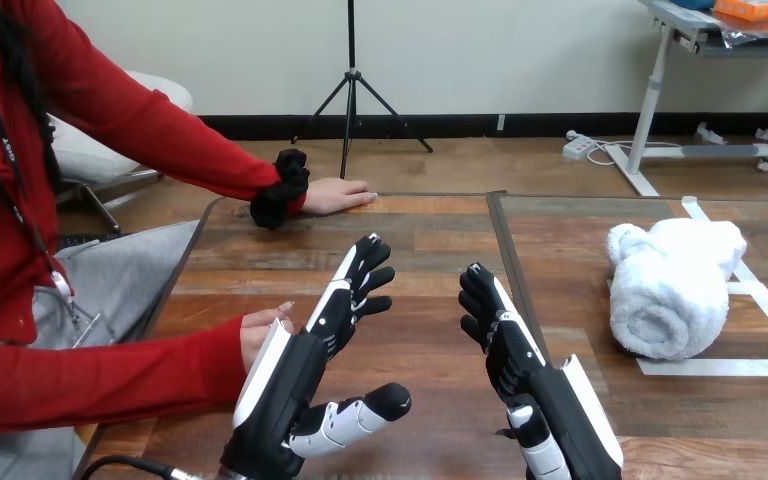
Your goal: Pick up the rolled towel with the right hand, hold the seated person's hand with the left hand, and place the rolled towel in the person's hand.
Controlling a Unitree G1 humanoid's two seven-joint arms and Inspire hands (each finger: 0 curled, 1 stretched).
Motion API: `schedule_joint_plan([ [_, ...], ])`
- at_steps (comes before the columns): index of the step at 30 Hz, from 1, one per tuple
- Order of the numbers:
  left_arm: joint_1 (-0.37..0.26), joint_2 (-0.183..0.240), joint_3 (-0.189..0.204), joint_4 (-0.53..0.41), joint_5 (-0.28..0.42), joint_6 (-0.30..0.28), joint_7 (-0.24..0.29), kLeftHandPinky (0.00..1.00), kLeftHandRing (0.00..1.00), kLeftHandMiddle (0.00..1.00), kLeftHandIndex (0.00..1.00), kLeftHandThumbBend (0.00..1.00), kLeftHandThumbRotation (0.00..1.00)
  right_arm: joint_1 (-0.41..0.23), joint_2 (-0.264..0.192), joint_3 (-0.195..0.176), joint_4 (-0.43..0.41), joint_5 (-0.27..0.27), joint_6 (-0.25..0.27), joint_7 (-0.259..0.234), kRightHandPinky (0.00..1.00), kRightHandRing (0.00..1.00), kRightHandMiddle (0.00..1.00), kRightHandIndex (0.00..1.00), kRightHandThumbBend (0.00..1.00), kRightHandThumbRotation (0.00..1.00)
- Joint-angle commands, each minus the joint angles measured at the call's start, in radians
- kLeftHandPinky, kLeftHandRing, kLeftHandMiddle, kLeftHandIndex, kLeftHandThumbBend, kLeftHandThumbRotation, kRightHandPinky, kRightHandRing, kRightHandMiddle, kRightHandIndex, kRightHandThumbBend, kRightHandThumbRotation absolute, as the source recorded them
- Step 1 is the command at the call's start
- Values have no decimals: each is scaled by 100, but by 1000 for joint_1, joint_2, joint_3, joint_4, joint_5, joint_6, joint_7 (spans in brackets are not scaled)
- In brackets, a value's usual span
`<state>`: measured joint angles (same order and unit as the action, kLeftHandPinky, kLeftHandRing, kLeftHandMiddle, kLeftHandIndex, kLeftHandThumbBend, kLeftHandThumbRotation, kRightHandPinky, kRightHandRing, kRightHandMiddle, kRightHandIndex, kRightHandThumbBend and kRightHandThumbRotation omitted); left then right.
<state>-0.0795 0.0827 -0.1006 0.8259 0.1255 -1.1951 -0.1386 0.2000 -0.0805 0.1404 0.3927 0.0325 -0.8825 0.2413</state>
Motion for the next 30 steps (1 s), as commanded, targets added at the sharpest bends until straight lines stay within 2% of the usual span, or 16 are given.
schedule_joint_plan([
  [1, -34, 5, 5, -33, -4, -14, 7, 84, 92, 96, 98, 100, 79, -40, 5, -13, -68, 0, -15, -10, 100, 100, 100, 100, 100, 100],
  [8, -35, 2, 0, -27, -23, -15, -5, 85, 92, 96, 98, 100, 78, -38, 1, -12, -72, -3, -14, -10, 100, 100, 100, 100, 100, 100],
  [30, -37, 1, -3, -25, -22, -9, -13, 85, 93, 97, 99, 100, 78, -36, 1, -16, -76, -9, -14, -18, 100, 100, 100, 100, 100, 100],
])
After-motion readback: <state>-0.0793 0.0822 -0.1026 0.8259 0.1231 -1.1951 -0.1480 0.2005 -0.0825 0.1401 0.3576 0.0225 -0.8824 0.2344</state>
